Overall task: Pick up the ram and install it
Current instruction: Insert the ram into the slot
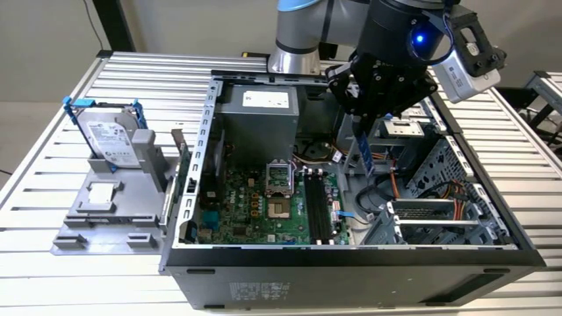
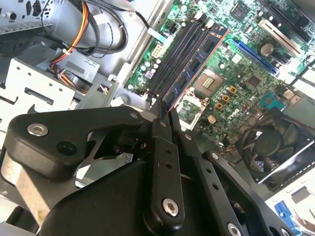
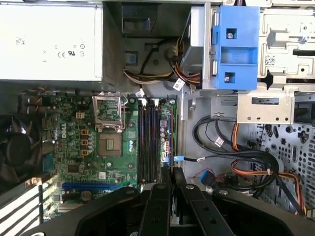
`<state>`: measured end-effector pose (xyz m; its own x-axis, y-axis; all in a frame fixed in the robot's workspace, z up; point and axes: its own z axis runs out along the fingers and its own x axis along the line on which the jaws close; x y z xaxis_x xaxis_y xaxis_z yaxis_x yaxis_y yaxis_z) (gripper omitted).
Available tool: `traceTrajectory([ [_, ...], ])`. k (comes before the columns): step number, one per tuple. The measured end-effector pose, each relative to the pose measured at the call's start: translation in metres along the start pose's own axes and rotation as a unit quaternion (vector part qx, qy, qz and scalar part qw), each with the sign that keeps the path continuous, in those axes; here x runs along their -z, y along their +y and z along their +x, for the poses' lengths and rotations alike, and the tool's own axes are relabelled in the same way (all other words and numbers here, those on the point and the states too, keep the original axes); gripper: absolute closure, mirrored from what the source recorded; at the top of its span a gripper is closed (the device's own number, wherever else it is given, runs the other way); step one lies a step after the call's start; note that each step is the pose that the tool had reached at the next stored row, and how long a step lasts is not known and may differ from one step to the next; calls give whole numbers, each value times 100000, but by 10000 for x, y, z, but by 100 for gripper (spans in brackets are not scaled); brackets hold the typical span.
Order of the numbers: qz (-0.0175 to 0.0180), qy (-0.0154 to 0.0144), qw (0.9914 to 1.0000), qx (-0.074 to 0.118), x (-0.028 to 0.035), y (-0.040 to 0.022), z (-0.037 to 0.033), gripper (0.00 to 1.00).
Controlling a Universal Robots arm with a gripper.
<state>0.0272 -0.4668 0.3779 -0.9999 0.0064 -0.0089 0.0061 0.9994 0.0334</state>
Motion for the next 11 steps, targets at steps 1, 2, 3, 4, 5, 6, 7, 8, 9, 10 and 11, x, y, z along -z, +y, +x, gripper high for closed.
traceTrajectory([
  [1,-45,1,100000,1,0,0,0,100],
  [2,-95,0,100000,0,0,0,0,100],
  [3,-151,-1,100000,-2,0,0,0,100],
  [4,-200,1,100000,-1,0,0,0,100],
  [5,-251,2,100000,-3,0,0,0,100],
  [6,-303,1,100000,-2,0,0,0,100],
  [7,-361,2,99999,-2,0,0,0,100],
  [8,-339,5,99999,-2,-2,0,0,100],
  [9,-280,39,100000,0,-10,0,0,100],
  [10,-257,71,100000,0,-25,0,0,100],
  [11,-248,95,100000,-4,-42,1,1,100],
])
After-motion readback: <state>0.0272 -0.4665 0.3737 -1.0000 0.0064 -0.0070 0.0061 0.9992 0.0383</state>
